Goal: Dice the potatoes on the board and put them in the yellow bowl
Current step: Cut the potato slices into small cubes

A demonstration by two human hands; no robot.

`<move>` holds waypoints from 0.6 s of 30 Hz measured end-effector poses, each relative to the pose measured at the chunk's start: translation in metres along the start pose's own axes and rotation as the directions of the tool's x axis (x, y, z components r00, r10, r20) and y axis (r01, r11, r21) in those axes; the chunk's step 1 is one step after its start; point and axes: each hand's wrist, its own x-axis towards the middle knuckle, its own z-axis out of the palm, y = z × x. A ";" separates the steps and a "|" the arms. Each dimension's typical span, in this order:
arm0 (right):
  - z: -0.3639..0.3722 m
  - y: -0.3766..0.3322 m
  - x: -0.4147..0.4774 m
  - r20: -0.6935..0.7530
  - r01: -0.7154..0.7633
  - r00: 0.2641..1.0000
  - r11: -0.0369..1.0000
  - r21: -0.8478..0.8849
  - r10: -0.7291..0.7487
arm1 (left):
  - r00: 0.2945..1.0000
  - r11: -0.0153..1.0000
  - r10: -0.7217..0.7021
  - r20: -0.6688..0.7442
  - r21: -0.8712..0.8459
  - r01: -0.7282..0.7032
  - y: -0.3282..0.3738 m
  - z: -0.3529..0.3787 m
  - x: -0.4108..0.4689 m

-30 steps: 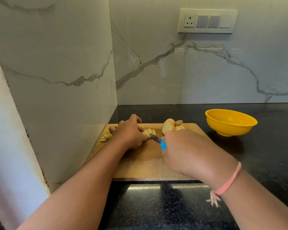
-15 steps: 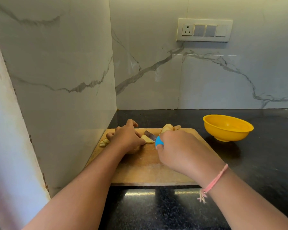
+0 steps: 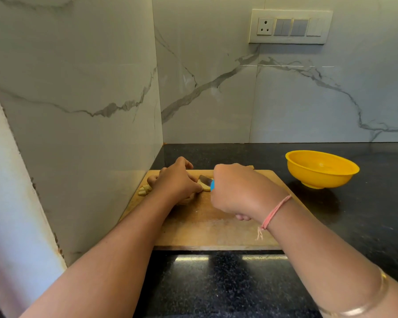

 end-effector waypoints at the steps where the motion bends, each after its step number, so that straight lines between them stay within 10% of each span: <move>1: 0.001 0.001 -0.001 0.002 0.001 1.000 1.000 -0.001 -0.001 | 1.000 1.000 -0.005 -0.017 0.008 0.006 0.000 0.000 0.000; 18: 0.009 0.006 -0.019 -0.023 -0.027 0.999 0.999 -0.020 0.027 | 0.998 0.995 0.002 -0.067 0.103 0.005 0.010 -0.010 -0.015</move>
